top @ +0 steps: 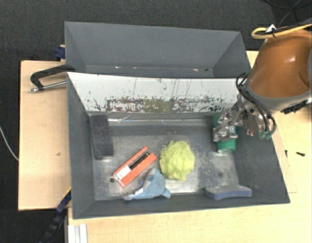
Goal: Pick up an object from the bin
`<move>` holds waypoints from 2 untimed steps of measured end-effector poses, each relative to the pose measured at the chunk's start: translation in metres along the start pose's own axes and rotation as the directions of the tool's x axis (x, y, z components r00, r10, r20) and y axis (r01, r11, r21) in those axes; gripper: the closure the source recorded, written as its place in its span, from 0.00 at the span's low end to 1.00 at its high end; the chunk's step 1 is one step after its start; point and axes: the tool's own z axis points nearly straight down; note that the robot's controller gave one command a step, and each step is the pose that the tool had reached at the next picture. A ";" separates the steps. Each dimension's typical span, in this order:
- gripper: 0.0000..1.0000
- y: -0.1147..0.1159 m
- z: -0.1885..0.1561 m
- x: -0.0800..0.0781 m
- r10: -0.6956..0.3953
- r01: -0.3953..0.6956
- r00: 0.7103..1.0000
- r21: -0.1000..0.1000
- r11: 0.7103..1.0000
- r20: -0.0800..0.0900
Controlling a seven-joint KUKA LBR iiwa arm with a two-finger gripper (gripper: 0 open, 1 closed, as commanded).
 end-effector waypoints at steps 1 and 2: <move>0.00 0.000 0.000 0.000 0.000 0.000 1.000 0.000 1.000 0.000; 0.00 0.000 0.000 0.000 0.000 0.000 1.000 0.000 1.000 0.000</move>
Offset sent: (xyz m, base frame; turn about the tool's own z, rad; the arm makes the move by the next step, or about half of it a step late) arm 0.0000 0.0000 0.0000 0.0000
